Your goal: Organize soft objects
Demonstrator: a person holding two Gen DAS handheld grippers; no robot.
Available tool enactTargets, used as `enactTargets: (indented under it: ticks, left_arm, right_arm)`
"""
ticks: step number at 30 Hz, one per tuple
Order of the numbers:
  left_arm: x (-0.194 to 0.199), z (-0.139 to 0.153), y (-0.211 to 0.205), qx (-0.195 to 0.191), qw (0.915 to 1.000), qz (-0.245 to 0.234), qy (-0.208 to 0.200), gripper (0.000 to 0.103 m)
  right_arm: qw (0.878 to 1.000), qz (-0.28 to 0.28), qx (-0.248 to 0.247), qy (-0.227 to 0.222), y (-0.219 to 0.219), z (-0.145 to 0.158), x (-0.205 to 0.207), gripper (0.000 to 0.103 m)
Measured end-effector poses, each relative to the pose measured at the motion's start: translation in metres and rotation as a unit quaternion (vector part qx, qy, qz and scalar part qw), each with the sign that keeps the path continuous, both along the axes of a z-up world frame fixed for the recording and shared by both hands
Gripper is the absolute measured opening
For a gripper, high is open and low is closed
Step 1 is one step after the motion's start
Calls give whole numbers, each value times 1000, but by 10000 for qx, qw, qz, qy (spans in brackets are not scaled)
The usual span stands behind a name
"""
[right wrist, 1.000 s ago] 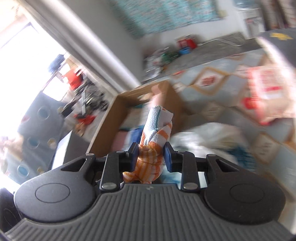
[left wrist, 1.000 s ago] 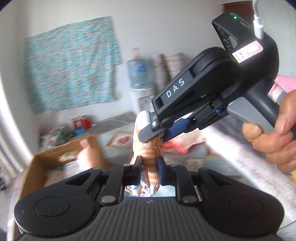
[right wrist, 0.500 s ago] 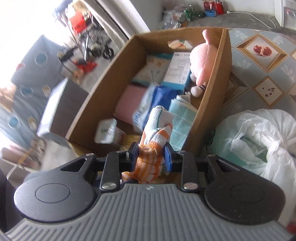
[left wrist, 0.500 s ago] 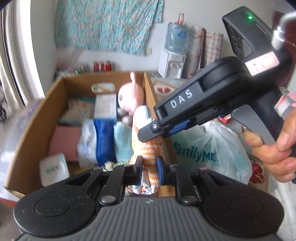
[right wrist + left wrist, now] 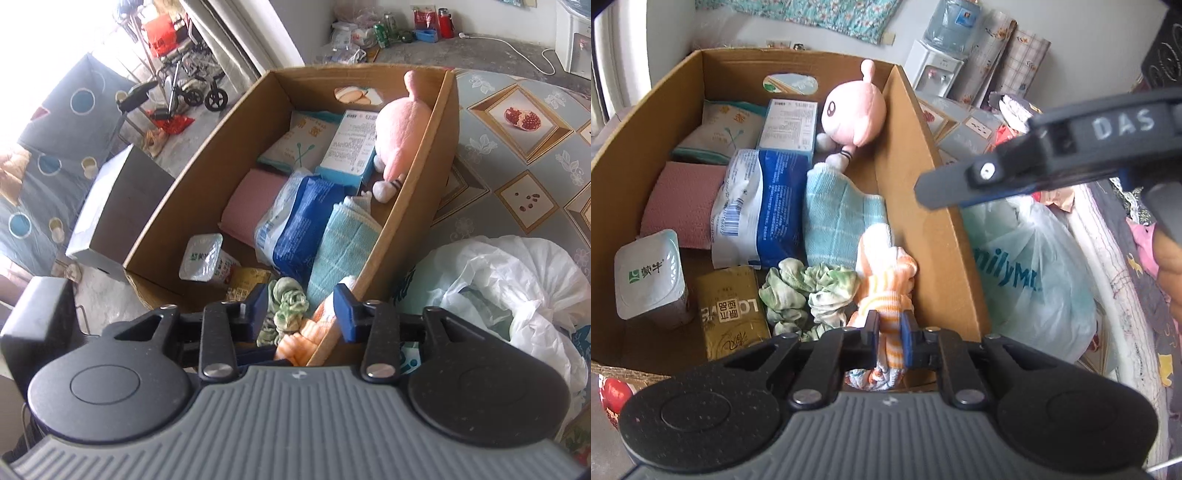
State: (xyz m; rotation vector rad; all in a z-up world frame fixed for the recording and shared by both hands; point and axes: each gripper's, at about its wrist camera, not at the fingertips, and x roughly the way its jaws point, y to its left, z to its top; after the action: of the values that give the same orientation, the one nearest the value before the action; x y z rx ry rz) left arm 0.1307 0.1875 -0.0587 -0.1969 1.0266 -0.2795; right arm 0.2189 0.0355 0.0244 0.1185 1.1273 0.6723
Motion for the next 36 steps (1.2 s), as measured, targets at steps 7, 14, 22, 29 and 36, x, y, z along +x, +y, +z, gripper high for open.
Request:
enactTargets:
  ticks: [7, 14, 22, 29, 36]
  left_arm:
    - [-6, 8, -4, 104, 9996, -103, -249, 33]
    - [-36, 43, -5, 477, 9936, 147, -1017, 58]
    - [-94, 82, -10, 669, 9775, 610, -1907, 94]
    - [-127, 81, -18, 943, 9729, 1016, -1854, 103]
    - [-153, 73, -24, 1139, 9675, 1477, -1710, 103]
  right_arm:
    - [9988, -273, 395, -81, -21, 10, -8, 53]
    - [9895, -834, 985, -648, -70, 31, -47, 75]
    - [9654, -1709, 528, -1897, -122, 38, -130, 98]
    - [9435, -1851, -376, -2724, -116, 22, -200, 102]
    - [9371, -1873, -952, -2789, -106, 6, -242, 102]
